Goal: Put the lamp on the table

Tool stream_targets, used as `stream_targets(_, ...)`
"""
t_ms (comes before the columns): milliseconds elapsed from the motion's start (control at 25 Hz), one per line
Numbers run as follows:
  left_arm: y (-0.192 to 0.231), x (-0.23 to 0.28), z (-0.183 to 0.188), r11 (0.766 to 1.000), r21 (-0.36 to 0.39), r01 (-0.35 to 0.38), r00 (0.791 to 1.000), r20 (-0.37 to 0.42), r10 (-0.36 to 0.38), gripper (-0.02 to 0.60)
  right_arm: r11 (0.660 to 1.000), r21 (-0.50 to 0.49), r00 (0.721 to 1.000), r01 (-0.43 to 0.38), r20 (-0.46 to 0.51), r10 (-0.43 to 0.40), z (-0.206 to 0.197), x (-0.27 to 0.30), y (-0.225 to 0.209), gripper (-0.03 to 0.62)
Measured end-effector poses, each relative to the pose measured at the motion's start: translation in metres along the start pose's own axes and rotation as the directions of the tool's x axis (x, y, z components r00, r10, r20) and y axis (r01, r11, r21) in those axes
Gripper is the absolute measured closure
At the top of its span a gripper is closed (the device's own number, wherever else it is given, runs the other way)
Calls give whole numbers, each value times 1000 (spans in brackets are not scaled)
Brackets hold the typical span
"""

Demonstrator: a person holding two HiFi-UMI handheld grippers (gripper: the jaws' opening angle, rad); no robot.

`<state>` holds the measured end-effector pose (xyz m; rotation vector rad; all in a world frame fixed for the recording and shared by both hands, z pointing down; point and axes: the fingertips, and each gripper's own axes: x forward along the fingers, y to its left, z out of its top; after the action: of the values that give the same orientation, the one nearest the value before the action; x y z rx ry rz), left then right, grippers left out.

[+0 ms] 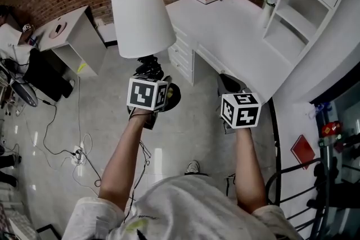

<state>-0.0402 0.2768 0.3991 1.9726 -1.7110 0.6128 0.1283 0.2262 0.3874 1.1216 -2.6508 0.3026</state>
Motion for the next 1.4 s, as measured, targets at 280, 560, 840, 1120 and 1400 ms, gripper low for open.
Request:
stream_targets(280, 0, 34, 19, 1000, -9, -19, 1000, -12, 19, 477, 1000, -4, 1000, -23, -5, 23, 11, 26, -31, 589)
stream_targets(560, -4, 57, 36, 1000, -10, -28, 1000, -10, 28, 477, 1000, 0, 1000, -26, -6, 26, 15, 39, -58, 589)
stream_targets(840, -14, 75, 41, 1000, -5, -19, 1000, -23, 19, 477, 1000, 8, 1000, -25, -15, 25, 13, 43, -73, 589)
stream_targets(1120, -22, 79, 47, 1000, 7, -16, 1000, -16, 16, 477, 999, 12, 999, -35, -6, 35, 13, 45, -77, 589)
stream_targets(1400, -17, 86, 39, 1000, -4, -18, 1000, -23, 18, 477, 999, 2, 999, -38, -6, 38, 9, 49, -77, 589)
